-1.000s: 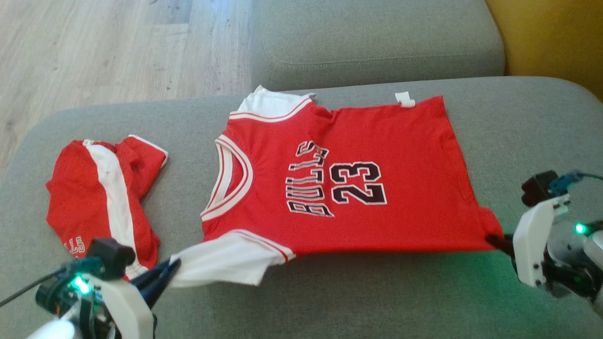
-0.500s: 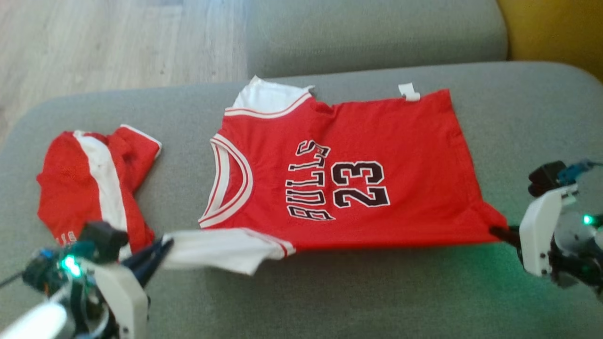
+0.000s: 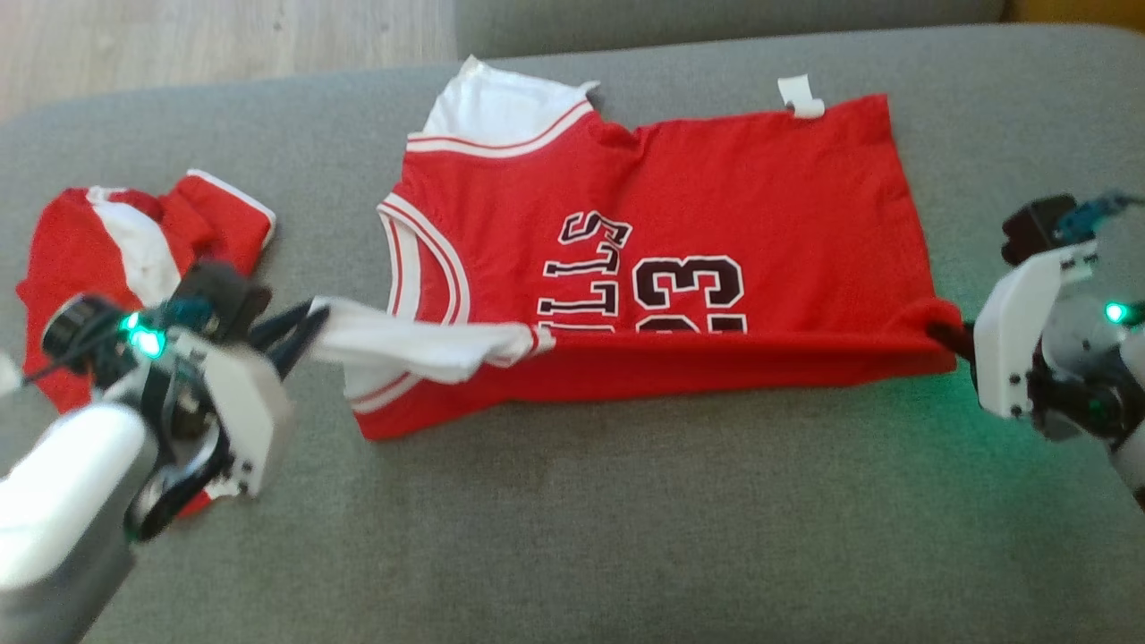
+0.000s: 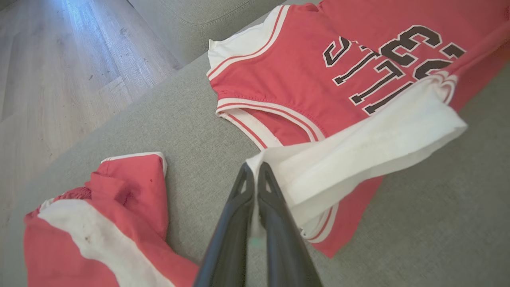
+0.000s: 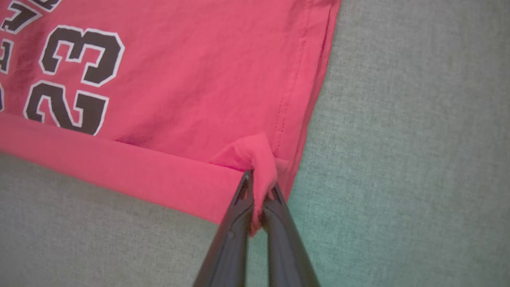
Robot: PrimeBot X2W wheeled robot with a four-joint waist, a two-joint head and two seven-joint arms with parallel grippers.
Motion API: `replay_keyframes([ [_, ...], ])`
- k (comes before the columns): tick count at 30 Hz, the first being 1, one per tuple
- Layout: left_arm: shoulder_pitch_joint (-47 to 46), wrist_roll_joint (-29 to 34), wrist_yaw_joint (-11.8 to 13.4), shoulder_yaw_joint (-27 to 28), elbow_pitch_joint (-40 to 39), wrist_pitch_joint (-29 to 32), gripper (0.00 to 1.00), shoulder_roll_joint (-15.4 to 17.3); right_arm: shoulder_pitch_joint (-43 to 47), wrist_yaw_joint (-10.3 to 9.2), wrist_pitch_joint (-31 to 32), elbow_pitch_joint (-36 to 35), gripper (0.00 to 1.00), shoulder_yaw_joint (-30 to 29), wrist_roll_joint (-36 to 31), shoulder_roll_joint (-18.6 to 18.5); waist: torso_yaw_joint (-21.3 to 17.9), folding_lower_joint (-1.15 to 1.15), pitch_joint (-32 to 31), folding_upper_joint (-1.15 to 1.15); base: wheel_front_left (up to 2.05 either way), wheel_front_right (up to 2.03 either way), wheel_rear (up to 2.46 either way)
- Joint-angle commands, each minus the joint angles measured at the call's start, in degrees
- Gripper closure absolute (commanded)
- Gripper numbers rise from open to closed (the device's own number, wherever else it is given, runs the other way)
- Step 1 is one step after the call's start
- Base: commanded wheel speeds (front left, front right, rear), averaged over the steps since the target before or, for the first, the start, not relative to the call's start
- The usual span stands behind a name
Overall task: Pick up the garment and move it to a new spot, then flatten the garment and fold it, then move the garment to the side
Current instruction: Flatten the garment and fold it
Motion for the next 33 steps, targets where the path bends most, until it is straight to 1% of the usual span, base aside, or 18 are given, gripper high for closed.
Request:
replay_keyframes([
  [1,-5.27,0.76,-0.44,2.28,0.76,-0.03,1.00,1.24,-2.27,0.39,0.15,-0.60,1.00,-0.99,-1.05,-0.69,-0.22,-0.01,1.46,0.00,0.00,0.00,0.00],
  [9,-13.87,1.41,-1.60,-0.80,9.14,-0.81,1.00,-2.41,-7.42,0.39,0.22,2.27,1.00,-1.29,-4.92,2.15,-1.01,-0.01,5.57,0.00,0.00,0.00,0.00],
  [10,-14.95,1.63,-1.65,-1.30,10.04,-1.18,1.00,-2.89,-8.21,0.39,-0.63,2.64,0.75,-1.45,-5.84,2.37,-1.02,-0.01,6.03,0.00,0.00,0.00,0.00],
  [11,-16.15,2.30,-1.68,-1.67,10.91,-2.19,0.58,-3.38,-8.84,0.39,-1.35,3.43,0.00,-1.82,-6.58,2.62,-1.01,-0.01,6.45,0.00,0.00,0.00,0.00],
  [12,-17.28,2.87,-1.69,-1.73,12.05,-3.36,0.00,-3.99,-9.57,0.39,-2.42,3.84,0.00,-1.88,-7.64,2.88,-0.99,-0.01,6.81,0.00,0.00,0.00,0.00],
  [15,-20.01,3.99,-1.28,-1.01,15.57,-7.62,0.00,-6.19,-11.38,0.39,-7.23,5.46,0.00,-4.35,-8.65,4.51,-0.89,-0.01,7.46,0.00,0.00,0.00,0.00],
  [17,-21.30,4.20,-0.03,0.27,17.52,-11.79,0.00,-8.15,-12.51,0.39,-12.25,6.54,0.00,-6.63,-9.79,5.47,-0.69,-0.01,7.64,0.00,0.00,0.00,0.00],
  [19,-21.88,4.35,1.46,1.58,19.18,-16.43,0.00,-9.90,-13.64,0.39,-18.66,7.63,0.00,-8.27,-12.96,5.96,-0.65,-0.01,7.41,0.00,0.00,0.00,0.00],
  [20,-21.88,4.35,1.46,1.58,19.18,-16.43,0.00,-9.90,-13.64,0.39,-18.66,7.63,0.00,-8.27,-12.96,5.96,-0.65,-0.01,7.41,0.00,0.00,0.00,0.00],
  [24,-20.73,2.72,5.25,5.60,21.05,-26.20,0.00,-12.88,-13.52,0.39,-31.38,9.01,0.00,-11.34,-16.97,8.18,-0.40,-0.01,5.51,0.00,0.00,0.00,0.00],
  [26,-19.22,1.06,7.47,8.35,21.02,-31.26,0.00,-14.26,-12.50,0.39,-37.57,9.14,0.00,-13.51,-17.98,9.17,-0.02,-0.01,4.19,0.00,0.00,0.00,0.00],
  [28,-16.94,-2.17,8.26,11.30,19.92,-35.26,0.00,-16.47,-10.93,0.39,-43.64,8.58,0.00,-15.66,-19.69,9.78,0.57,-0.01,2.86,0.00,0.00,0.00,0.00],
  [31,-12.98,-3.82,9.72,14.30,16.62,-37.98,0.00,-18.94,-6.95,0.39,-50.57,6.91,0.00,-19.56,-21.73,11.62,1.30,-0.01,0.59,0.00,0.00,0.00,0.00],
  [33,-9.57,-3.15,11.21,15.90,13.84,-38.51,0.00,-19.92,-3.84,0.39,-52.66,5.11,0.00,-22.36,-23.68,13.12,1.44,-0.01,-0.70,0.00,0.00,0.00,0.00],
])
